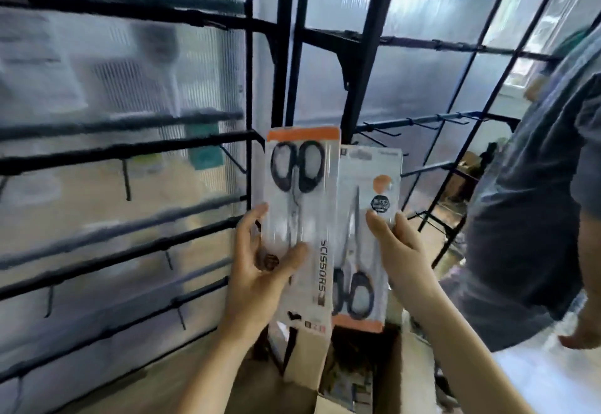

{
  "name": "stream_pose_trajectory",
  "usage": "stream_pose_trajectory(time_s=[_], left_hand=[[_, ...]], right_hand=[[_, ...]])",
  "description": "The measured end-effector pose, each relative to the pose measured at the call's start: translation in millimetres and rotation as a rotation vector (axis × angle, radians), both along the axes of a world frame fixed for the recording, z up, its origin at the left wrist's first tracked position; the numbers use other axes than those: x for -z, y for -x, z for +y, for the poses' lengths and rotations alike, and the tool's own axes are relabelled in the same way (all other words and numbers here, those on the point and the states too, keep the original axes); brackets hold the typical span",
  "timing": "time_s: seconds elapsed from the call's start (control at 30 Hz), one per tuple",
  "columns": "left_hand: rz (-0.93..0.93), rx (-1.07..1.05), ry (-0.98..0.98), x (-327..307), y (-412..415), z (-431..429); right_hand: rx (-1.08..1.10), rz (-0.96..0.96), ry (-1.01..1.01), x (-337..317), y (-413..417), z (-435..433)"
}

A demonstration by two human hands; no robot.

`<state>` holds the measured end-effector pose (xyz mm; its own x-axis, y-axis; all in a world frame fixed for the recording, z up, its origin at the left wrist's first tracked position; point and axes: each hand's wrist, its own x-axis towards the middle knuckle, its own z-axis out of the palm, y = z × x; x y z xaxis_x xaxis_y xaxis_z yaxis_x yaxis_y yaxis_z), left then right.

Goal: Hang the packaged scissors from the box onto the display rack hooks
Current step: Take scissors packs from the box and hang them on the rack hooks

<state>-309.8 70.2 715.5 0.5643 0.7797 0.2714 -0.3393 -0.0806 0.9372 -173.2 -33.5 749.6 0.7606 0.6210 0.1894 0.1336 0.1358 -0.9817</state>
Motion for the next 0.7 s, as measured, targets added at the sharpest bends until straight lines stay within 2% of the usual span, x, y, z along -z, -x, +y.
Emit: stream_pose_trajectory(time_s=[0.1,0.3,0.53,0.7], left_hand=[[-0.069,-0.102,0.077,-5,32,31],[-0.101,-0.293,0.066,-11,90,84],[-0.039,-0.466,-0.042,-15,146,132],[-0.055,-0.552,-0.099,-16,178,145]], right_hand=[[-0.05,0.037,-0.057,-5,24,34],[-0.183,0.002,-0.121,-5,66,102],[-0.317,-0.06,-0.157,-10,125,167],[-0.38,-0.014,-0.168,-5,154,188]])
